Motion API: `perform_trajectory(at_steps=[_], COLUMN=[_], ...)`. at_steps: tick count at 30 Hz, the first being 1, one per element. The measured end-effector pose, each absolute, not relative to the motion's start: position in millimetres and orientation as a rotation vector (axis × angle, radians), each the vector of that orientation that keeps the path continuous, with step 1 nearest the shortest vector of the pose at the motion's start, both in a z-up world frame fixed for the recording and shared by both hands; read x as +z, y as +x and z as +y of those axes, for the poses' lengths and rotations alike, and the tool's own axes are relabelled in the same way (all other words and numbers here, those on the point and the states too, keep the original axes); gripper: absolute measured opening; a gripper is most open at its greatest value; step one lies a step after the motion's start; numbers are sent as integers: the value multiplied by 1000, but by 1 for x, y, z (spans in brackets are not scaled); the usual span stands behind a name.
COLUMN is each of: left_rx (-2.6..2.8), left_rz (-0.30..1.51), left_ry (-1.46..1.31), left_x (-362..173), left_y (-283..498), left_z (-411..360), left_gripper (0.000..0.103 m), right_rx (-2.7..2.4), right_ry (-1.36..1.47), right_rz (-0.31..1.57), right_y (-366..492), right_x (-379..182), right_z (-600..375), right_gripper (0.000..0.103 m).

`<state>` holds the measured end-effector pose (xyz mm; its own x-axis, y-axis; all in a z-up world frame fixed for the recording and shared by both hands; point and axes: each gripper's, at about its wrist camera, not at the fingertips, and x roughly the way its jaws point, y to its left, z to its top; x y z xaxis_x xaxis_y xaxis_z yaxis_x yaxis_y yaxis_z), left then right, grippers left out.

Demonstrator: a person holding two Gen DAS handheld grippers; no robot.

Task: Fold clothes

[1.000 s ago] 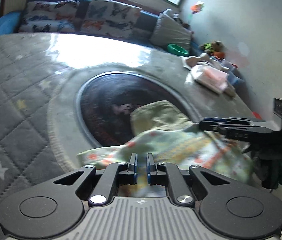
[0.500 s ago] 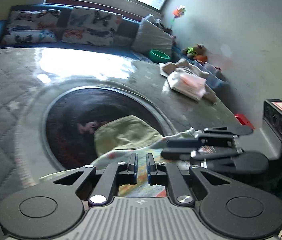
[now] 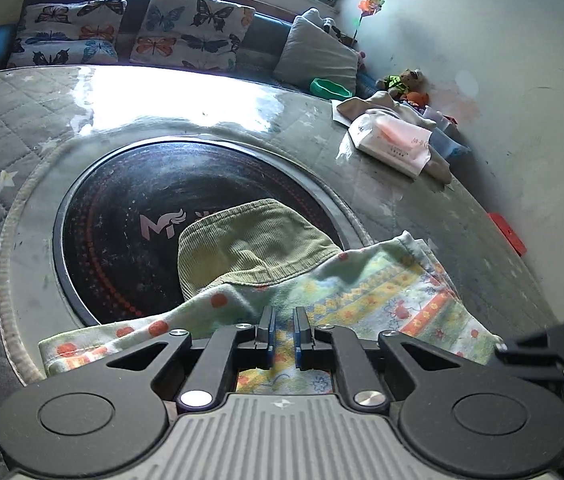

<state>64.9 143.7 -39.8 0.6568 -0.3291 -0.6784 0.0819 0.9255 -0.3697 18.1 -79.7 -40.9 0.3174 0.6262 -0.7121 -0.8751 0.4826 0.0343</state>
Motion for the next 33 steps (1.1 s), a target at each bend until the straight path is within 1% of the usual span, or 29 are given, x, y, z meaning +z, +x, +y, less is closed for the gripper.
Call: perform_trajectory(at_steps=[4,10,17,24,29,33], left_rx=[-240,-356,-346,-319,-316,-310], left_rz=[790,726,756,779,785,770], left_ry=[-313,-283,-258,-333,-373,-374], left_x=[-28,-11,-26,-40,-42,-32], left_y=[53,0,-35,-49,-58,-68], left_z=[138,113,98,110,116,123], left_gripper=[11,11,11,11,11,11], right_rx=[997,944,892,813,761,764], right_ry=[-360,-287,-258,-257,-248,-270], right_rz=[728,705,714,734,748,745], right_y=[10,13,18,19,24,24], right_x=[-36,-28,-41,-48,-49,-41], right_z=[-95,-113,-125,-149,-169,-170], right_gripper=[24,24,24,24,24,25])
